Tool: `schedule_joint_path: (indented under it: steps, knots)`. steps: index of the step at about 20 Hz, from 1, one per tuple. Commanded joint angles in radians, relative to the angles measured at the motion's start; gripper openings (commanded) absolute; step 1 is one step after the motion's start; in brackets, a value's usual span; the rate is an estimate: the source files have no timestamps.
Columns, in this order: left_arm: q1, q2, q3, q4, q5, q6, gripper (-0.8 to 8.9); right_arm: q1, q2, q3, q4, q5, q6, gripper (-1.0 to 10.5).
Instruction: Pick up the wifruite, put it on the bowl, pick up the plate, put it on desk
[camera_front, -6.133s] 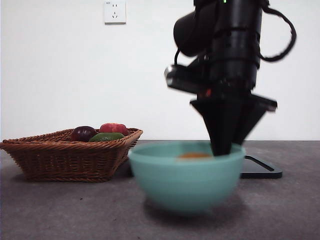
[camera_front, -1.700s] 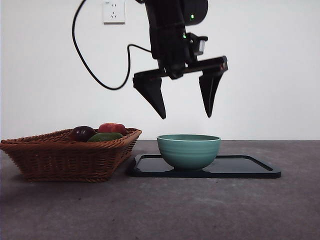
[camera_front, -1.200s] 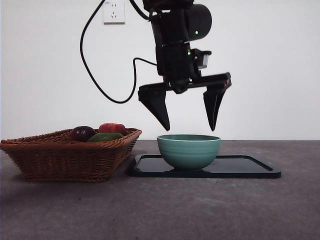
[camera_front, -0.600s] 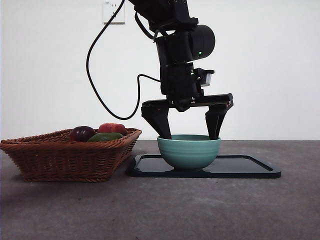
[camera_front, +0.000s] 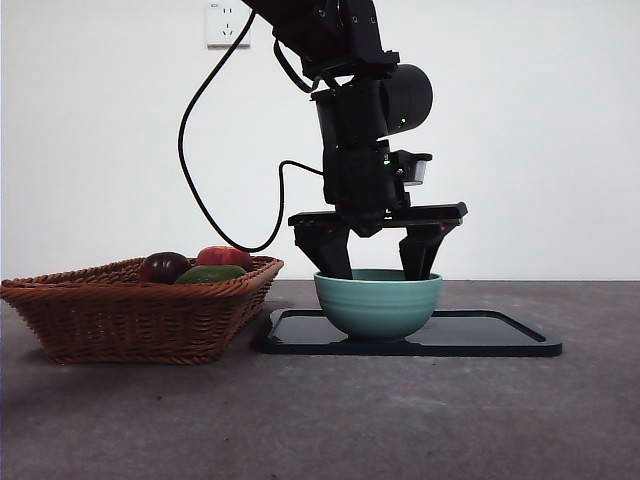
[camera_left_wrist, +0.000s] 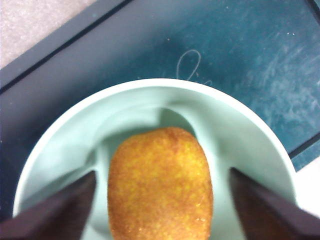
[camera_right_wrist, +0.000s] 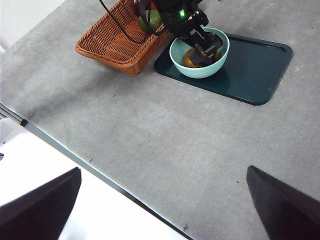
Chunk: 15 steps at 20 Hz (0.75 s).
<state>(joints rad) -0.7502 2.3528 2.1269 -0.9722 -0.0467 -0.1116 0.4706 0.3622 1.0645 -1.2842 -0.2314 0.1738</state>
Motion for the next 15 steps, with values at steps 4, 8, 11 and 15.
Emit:
schedule_joint_path:
  steps: [4, 8, 11, 15]
  knots:
    - [-0.003, 0.042, 0.03, 0.001, 0.001, 0.022, 2.75, 0.005, 0.001, 0.008, 0.004, 0.004, 0.011, 6.1]
    - [0.001, 0.042, 0.03, 0.005, -0.002, 0.022, 2.74, 0.005, 0.001, 0.008, 0.004, 0.004, 0.018, 6.1]
    - [0.005, 0.042, 0.043, -0.01, -0.003, 0.022, 2.76, 0.005, 0.001, 0.008, 0.004, 0.004, 0.019, 6.1]
    - [0.01, 0.042, 0.157, -0.104, -0.003, 0.024, 2.75, 0.005, 0.001, 0.008, 0.004, 0.004, 0.021, 6.1]
